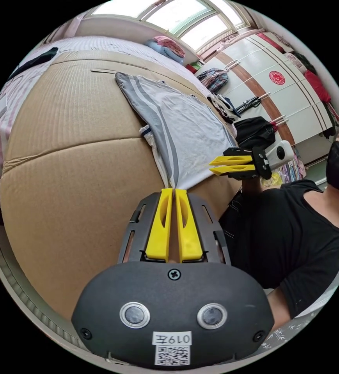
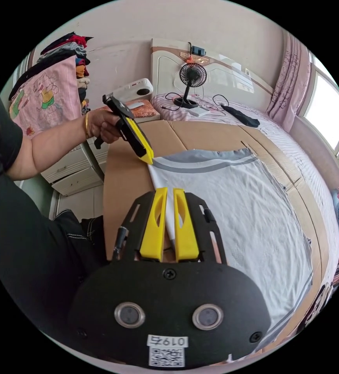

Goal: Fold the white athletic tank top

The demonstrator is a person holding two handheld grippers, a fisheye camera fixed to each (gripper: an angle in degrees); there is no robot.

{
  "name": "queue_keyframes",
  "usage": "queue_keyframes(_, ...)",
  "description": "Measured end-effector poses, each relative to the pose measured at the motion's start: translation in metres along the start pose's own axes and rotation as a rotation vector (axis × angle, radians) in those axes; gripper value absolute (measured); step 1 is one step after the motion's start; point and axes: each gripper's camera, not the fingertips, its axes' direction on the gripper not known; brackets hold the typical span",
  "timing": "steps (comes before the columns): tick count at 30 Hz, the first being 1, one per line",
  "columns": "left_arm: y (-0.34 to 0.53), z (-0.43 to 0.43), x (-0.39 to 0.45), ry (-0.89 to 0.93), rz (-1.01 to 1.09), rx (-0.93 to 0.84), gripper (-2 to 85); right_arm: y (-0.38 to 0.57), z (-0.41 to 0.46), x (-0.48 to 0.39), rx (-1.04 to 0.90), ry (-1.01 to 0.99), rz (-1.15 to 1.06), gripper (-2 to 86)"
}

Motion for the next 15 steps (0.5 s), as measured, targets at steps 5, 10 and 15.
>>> queue_keyframes(5, 0.002, -0.008, 0.011, 0.024, -0.043, 0.02, 1.2, 0.047, -0.019, 0.016, 0.008, 0.02, 0.04, -0.8)
queue_keyframes(10, 0.005, -0.027, 0.033, -0.072, -0.075, 0.068, 0.9, 0.112, -0.044, 0.025, 0.006, 0.08, 0.116, -0.9)
queue_keyframes(15, -0.012, -0.037, 0.127, -0.422, 0.104, 0.161, 0.8, 0.19, -0.071, 0.031, 0.026, 0.084, 0.261, -1.0)
